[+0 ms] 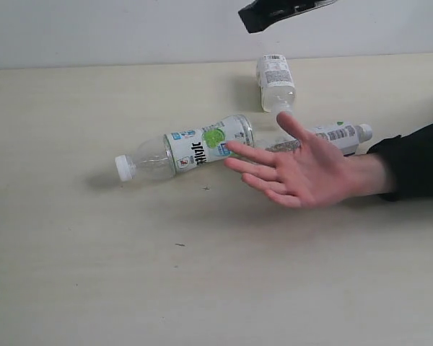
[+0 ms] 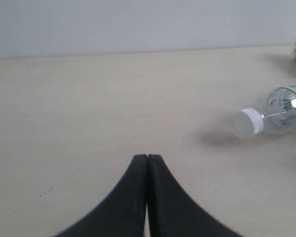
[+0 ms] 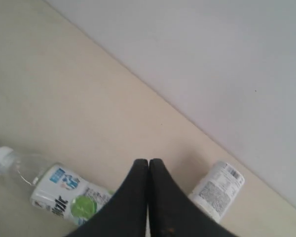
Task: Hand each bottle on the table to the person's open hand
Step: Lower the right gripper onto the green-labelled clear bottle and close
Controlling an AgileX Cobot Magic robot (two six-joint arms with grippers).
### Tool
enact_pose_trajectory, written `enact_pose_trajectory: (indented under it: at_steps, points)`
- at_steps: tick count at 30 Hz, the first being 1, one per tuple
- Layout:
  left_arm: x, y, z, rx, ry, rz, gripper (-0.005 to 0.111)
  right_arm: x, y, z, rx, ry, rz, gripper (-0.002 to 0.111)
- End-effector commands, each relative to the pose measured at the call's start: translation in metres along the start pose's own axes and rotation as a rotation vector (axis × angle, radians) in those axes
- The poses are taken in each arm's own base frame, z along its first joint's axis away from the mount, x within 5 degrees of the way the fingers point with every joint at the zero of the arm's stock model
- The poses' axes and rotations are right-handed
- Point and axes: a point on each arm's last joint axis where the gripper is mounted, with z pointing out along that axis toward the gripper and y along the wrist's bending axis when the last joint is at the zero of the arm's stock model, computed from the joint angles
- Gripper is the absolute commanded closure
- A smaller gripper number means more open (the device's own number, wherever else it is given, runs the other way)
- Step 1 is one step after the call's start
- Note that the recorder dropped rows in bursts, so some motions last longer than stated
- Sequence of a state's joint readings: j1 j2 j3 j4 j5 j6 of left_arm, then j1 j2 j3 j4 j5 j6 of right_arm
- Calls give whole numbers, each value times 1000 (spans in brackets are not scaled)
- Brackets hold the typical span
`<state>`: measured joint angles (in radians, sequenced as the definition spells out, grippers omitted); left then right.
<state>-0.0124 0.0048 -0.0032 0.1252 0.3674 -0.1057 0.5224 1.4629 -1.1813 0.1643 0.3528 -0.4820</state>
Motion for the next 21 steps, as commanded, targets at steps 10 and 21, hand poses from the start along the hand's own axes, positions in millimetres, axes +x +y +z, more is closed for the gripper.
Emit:
enact_pose_trajectory:
  at_steps: [10,21]
  points:
    - [1,0,0,-2,-5,-4,104,15,-15,76,-91,840,-454,108]
    - [1,0,0,-2,-5,-4,104,7,58,126,-236,613,-857,53]
